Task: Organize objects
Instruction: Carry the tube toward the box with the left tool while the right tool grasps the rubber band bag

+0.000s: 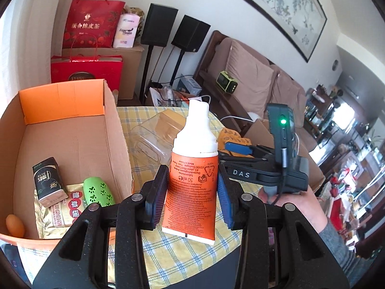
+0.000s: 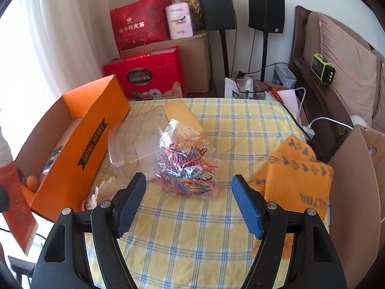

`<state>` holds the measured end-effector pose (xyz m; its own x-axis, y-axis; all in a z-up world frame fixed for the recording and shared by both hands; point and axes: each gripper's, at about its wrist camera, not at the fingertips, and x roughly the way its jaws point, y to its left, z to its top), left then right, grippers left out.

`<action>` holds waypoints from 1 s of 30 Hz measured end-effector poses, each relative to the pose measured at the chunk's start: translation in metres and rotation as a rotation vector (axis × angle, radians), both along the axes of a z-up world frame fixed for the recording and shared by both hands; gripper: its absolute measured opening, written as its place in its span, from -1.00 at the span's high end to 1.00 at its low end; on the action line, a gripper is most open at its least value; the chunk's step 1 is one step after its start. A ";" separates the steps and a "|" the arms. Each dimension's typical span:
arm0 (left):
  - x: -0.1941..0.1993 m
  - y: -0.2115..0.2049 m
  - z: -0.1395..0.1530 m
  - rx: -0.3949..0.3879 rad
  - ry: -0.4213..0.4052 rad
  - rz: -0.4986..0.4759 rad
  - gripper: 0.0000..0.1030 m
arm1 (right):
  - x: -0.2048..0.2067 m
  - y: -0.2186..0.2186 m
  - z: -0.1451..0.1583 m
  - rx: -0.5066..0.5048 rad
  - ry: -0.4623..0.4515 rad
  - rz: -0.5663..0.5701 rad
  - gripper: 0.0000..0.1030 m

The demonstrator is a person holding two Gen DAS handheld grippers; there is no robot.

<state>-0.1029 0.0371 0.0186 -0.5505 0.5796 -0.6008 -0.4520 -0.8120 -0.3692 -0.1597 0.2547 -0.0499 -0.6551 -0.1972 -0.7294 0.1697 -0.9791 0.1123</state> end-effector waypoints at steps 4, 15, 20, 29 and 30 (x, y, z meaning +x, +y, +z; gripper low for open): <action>0.002 -0.005 -0.001 -0.003 -0.004 0.006 0.28 | -0.010 -0.006 -0.007 0.007 -0.004 0.037 -0.46; 0.004 -0.016 0.001 0.007 -0.001 0.030 0.28 | -0.022 -0.006 -0.025 -0.001 -0.024 0.054 0.01; 0.003 -0.022 0.003 0.010 -0.003 0.044 0.28 | -0.021 -0.004 -0.026 -0.011 -0.024 0.054 0.50; 0.005 -0.028 0.005 0.028 -0.006 0.051 0.28 | -0.006 -0.001 -0.017 -0.037 0.000 0.037 0.80; 0.005 -0.029 0.006 0.030 -0.003 0.051 0.28 | -0.003 0.001 -0.013 -0.037 0.009 0.031 0.81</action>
<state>-0.0975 0.0081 0.0248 -0.5780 0.5686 -0.5853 -0.4086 -0.8225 -0.3956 -0.1627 0.2553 -0.0631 -0.6545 -0.2444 -0.7155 0.2010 -0.9685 0.1469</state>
